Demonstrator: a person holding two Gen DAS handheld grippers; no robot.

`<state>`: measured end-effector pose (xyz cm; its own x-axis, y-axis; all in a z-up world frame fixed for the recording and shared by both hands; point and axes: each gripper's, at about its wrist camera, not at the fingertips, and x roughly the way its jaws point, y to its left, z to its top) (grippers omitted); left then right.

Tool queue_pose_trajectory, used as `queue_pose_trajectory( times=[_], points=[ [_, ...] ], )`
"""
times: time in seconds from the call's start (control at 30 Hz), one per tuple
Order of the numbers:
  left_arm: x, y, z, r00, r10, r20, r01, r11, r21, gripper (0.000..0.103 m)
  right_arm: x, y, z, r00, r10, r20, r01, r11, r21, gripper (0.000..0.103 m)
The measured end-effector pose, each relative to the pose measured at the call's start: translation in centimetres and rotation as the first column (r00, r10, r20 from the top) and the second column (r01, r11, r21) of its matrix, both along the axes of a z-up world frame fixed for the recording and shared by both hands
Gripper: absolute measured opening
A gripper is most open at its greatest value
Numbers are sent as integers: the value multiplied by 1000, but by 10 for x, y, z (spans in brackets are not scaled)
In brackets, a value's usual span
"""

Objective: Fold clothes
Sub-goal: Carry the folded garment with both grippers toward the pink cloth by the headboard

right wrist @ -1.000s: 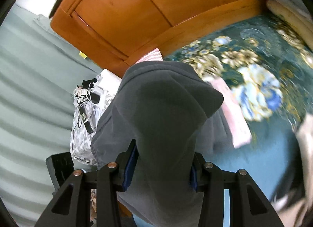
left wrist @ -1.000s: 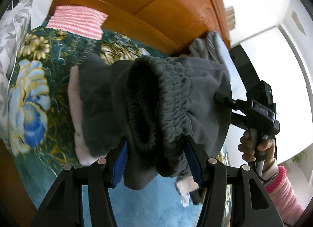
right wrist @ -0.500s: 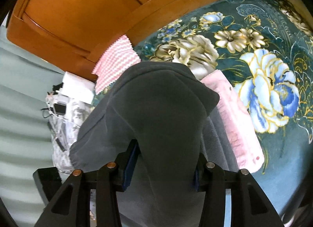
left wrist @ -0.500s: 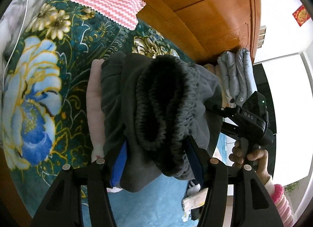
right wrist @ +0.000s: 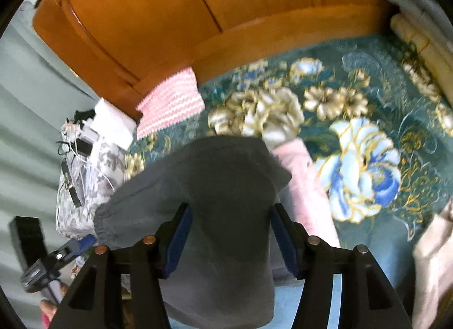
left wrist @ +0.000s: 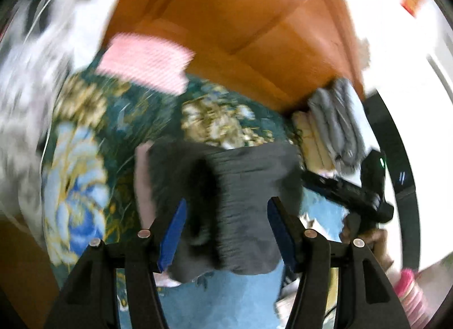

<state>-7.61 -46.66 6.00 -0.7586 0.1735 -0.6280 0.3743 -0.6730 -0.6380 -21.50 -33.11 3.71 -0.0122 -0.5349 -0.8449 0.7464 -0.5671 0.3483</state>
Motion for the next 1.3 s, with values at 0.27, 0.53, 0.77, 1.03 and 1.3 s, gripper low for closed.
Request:
queue_pose_trajectory(
  times=[0.27, 0.53, 0.77, 1.03, 1.3],
  points=[
    [-50, 20, -8, 992, -104, 74, 113, 985, -133, 61, 34, -21, 4, 984, 125, -129, -124, 992, 14, 62],
    [-73, 2, -38, 987, -84, 136, 103, 984, -144, 61, 19, -74, -36, 989, 94, -113, -78, 987, 141, 66],
    [-83, -4, -61, 978, -84, 190, 111, 984, -136, 60, 12, -94, -65, 993, 93, -71, -75, 971, 226, 68],
    [-76, -3, -46, 973, -96, 211, 124, 985, -123, 61, 26, -84, -39, 988, 114, -102, -95, 980, 174, 68],
    [-38, 17, -22, 989, -76, 125, 92, 988, -122, 61, 77, -27, 4, 966, 177, -186, -169, 984, 59, 68]
  ],
)
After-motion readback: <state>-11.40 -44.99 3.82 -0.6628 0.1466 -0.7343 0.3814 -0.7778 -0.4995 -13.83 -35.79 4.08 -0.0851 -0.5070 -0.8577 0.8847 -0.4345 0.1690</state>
